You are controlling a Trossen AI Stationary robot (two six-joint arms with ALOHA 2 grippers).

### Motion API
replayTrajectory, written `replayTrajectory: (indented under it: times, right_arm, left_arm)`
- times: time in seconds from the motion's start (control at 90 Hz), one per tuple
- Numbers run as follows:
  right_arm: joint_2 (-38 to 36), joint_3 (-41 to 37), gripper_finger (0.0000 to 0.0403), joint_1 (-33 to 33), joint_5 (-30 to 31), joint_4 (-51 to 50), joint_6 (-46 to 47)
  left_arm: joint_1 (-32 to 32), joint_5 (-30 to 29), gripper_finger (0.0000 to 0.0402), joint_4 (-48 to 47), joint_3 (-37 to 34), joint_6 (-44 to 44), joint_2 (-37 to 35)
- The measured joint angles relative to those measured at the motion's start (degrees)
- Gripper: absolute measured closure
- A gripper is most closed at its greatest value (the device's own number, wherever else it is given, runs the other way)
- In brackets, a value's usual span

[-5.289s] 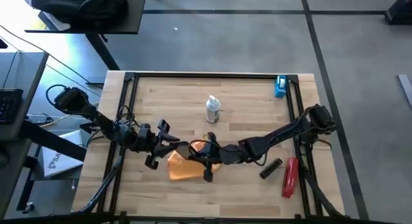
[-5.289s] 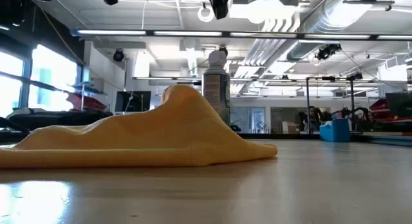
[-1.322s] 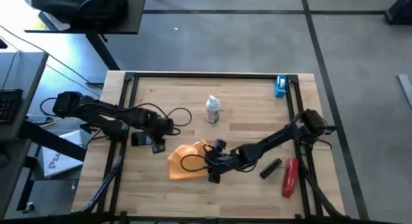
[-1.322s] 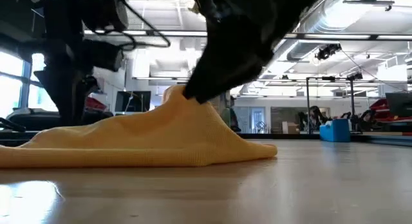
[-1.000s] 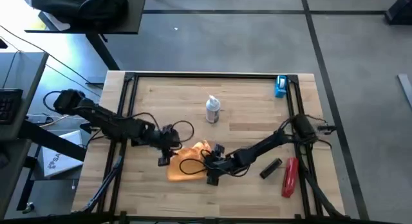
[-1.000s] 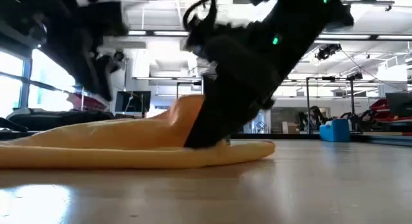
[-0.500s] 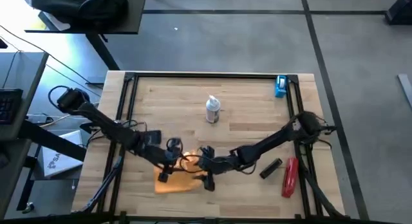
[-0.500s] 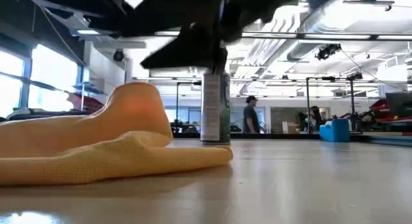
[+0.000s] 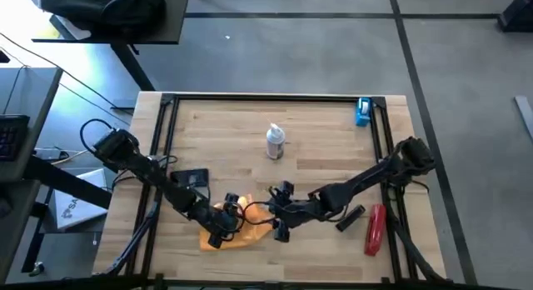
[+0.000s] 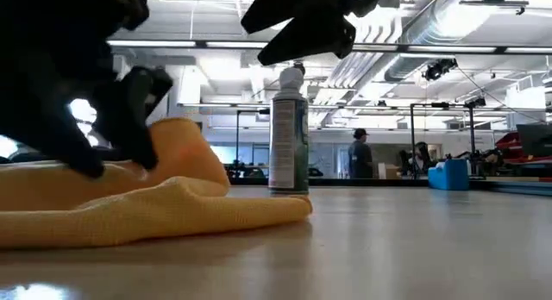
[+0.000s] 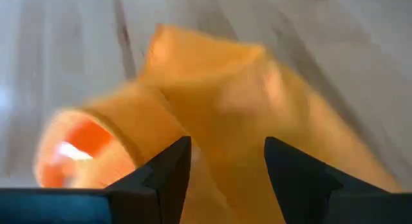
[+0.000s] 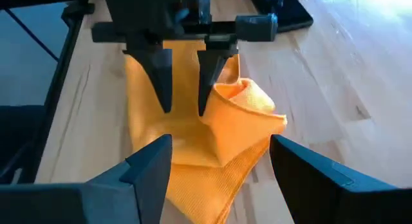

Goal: Apply microfiber cloth
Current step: Move the yellow microfiber cloth below the white spray bottle

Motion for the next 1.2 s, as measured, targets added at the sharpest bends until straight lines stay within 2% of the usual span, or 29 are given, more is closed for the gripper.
replayTrajectory:
  times: [0.222,0.289,0.356,0.444,0.489,0.556,0.678,0.878,1.0,1.089,1.2]
  right_arm:
    - [-4.45,0.02,0.0174,0.54,4.0,-1.86,2.71]
    - [-6.57,0.02,0.0174,1.09,6.52,-3.95,1.63]
    - [-8.85,0.0,0.0174,1.83,9.23,-6.11,1.01]
    - [-12.13,0.0,0.0174,2.61,12.65,-7.33,0.97]
    - [-13.46,0.02,0.0174,3.1,13.66,-7.54,0.96]
    - [-14.91,0.02,0.0174,3.69,14.51,-7.81,0.96]
    - [-17.35,0.02,0.0174,5.44,16.16,-7.83,-0.14]
    - [-18.01,0.02,0.0174,7.52,19.6,-9.45,-4.16]
    - [-17.59,0.02,0.0174,7.37,20.83,-13.61,-2.35]
    - [-17.55,0.0,0.0174,6.92,20.91,-17.89,0.86]
    - [-17.57,-0.01,0.0174,6.91,23.35,-25.65,5.16]
  left_arm:
    - [-0.68,-7.26,0.0231,0.98,0.35,-5.18,6.31]
    - [-0.67,-10.16,0.0252,2.81,0.43,-5.25,8.07]
    - [-0.08,-12.62,0.0291,4.88,0.39,-4.68,9.34]
    - [1.11,-16.38,0.0365,8.14,0.2,-1.75,10.16]
    - [1.76,-18.56,0.0387,10.1,0.08,0.25,10.3]
    - [2.78,-23.21,0.0389,12.17,-0.26,4.34,9.62]
    - [4.89,-29.84,0.0397,22.23,-0.08,16.71,6.03]
    - [8.48,-29.96,0.04,43.94,-0.02,38.24,-0.11]
    - [10.86,-28.25,0.0401,55.91,0.04,50.21,-1.09]
    - [12.18,-24.24,0.0401,59.06,0.04,56.3,-1.09]
    - [13.6,-18.58,0.0401,58.7,0.02,58.29,-0.43]
